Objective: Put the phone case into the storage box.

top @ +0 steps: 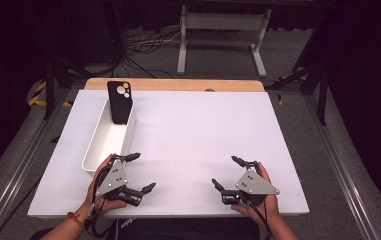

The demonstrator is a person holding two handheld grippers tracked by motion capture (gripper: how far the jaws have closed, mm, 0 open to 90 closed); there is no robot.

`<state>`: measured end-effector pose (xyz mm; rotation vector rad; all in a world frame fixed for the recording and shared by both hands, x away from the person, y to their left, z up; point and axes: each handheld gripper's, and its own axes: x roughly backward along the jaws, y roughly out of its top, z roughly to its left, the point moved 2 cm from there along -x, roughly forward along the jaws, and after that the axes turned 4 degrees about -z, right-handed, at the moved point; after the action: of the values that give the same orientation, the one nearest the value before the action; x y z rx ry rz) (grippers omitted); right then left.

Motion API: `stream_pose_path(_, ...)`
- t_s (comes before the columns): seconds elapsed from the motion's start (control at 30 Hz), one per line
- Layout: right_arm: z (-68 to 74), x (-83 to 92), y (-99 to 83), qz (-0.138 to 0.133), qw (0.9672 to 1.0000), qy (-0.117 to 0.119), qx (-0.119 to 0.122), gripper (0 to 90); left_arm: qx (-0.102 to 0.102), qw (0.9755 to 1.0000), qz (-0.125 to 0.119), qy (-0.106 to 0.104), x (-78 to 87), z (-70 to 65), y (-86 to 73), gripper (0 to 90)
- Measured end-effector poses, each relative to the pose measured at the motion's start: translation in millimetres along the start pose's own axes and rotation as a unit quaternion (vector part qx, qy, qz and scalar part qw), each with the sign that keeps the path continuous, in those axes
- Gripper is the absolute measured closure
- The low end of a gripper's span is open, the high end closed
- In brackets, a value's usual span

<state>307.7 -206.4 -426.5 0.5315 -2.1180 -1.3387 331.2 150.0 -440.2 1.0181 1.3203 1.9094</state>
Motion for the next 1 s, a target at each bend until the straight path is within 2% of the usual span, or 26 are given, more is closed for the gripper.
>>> stream_pose_path(0.17,0.3,0.8,-1.2,0.000,1.0000,0.001,0.001,12.8,0.005,1.0000,0.002,-0.001,-0.6,1.3,0.0,3.5)
stream_pose_path(0.6,0.9,-0.1,-0.2,0.004,1.0000,-0.004,0.005,12.8,-0.002,1.0000,-0.004,-0.008,3.1,-3.2,2.2,3.5)
stream_pose_path(1.0,0.9,-2.5,-2.1,0.010,0.9999,-0.002,0.004,12.8,0.003,0.9999,-0.002,-0.012,1.7,-4.1,2.7,3.6)
